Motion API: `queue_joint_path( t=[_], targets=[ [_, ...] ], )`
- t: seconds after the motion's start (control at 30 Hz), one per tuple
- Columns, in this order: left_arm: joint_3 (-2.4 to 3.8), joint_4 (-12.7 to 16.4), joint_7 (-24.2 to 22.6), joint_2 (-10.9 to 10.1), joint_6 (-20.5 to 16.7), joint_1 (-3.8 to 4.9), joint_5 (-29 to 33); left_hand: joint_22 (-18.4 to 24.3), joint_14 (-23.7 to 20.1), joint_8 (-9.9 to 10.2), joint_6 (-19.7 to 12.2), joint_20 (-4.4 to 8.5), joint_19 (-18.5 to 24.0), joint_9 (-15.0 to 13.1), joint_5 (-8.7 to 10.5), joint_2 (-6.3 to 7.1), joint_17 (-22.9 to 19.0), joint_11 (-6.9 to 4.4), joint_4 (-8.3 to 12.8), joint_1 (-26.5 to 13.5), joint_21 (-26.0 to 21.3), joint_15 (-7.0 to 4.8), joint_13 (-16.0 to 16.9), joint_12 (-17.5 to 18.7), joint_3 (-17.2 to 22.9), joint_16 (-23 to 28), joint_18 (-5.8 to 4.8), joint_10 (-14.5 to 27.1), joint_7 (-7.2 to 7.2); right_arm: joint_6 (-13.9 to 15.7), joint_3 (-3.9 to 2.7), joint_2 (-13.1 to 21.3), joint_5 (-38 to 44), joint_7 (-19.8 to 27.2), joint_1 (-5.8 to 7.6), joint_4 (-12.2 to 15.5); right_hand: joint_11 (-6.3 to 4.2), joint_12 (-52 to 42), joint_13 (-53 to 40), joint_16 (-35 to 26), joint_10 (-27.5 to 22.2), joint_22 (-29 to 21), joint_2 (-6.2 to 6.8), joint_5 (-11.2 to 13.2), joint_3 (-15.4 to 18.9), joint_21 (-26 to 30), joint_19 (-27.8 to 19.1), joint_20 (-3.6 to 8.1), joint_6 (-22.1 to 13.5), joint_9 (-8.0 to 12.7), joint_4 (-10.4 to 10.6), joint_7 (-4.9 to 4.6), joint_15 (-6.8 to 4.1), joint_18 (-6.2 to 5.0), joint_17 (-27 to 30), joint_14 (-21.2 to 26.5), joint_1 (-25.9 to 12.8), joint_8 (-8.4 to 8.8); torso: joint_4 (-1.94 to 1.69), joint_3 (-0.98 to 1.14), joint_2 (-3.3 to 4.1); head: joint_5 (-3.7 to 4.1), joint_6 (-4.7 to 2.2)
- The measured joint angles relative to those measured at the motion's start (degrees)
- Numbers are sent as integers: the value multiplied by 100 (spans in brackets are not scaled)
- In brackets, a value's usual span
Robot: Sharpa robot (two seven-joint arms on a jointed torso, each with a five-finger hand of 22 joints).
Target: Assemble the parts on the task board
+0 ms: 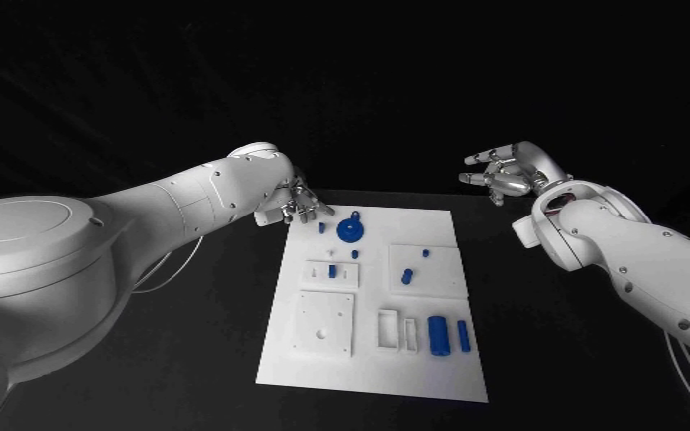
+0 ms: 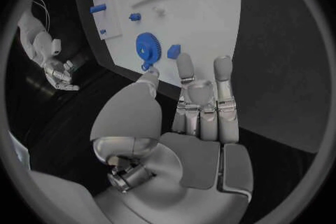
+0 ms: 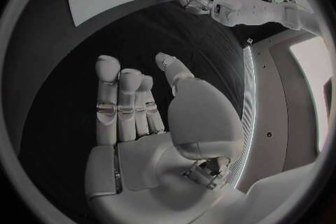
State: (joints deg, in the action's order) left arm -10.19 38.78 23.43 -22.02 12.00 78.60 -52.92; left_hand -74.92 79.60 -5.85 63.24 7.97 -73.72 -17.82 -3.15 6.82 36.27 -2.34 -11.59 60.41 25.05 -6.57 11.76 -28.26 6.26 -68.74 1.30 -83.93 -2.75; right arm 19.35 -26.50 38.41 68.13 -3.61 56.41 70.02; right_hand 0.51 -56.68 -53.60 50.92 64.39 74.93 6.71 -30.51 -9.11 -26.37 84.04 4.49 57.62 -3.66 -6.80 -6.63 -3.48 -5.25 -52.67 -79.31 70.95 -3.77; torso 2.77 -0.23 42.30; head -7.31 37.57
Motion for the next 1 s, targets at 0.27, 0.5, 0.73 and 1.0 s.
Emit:
queue_joint_path(
  t=[0.27, 0.5, 0.73, 1.0],
  targets=[
    [-6, -49, -57, 6, 87, -10, 19, 1, -8, -21, 0, 0, 0, 43, 0, 85, 4, 0, -204, 62, 0, -8, -1, 0, 13, 0, 0, 0, 0, 1, -1, -21, -1, 0, 0, -24, 0, 0, 6, 0, 1, 0, 0, -33, 0, 32, 0, 0, 0, 0, 32, 0, 0, 0, 6, 0, 0, 0, -11, 2, -2, 2, 24],
    [-8, -50, -81, -1, 223, -12, 26, 1, -8, -31, 0, -20, 21, 54, 0, -132, 5, 0, 71, 103, 0, -8, 8, 23, -46, 0, 0, 0, 0, 1, -1, -23, -2, 0, 1, -31, 0, 0, 6, 0, 1, -1, 0, -33, -1, 32, 0, 0, 0, 0, 32, 0, 0, 0, 6, 0, 0, 0, -8, 0, -7, 2, 29],
    [-13, -36, -93, -12, 402, -13, 30, 1, -23, -60, 74, -20, 21, 45, -304, -455, 5, -1, 582, 59, 0, 7, 16, 23, -255, 0, 0, 0, 10, 1, -1, -25, -2, -1, 1, -38, 1, 0, 6, 0, 2, -1, 0, -33, 0, 32, 0, 0, 0, 0, 32, 1, 0, 0, 6, 0, 0, 0, -5, -3, -7, -7, 30],
    [-20, 3, -106, -18, 567, -15, 33, 2, -23, -114, 114, -20, 21, -213, -391, -644, 4, -1, 849, 74, 0, 7, 16, 23, -417, -14, 0, 0, 51, 0, -2, -30, -2, -2, 1, -40, 1, -1, 5, 0, 2, -1, 0, -33, -1, 32, 0, 0, 0, 0, 31, 1, 0, 0, 5, 0, 0, 0, -5, -5, -5, -7, 34]
  ],
)
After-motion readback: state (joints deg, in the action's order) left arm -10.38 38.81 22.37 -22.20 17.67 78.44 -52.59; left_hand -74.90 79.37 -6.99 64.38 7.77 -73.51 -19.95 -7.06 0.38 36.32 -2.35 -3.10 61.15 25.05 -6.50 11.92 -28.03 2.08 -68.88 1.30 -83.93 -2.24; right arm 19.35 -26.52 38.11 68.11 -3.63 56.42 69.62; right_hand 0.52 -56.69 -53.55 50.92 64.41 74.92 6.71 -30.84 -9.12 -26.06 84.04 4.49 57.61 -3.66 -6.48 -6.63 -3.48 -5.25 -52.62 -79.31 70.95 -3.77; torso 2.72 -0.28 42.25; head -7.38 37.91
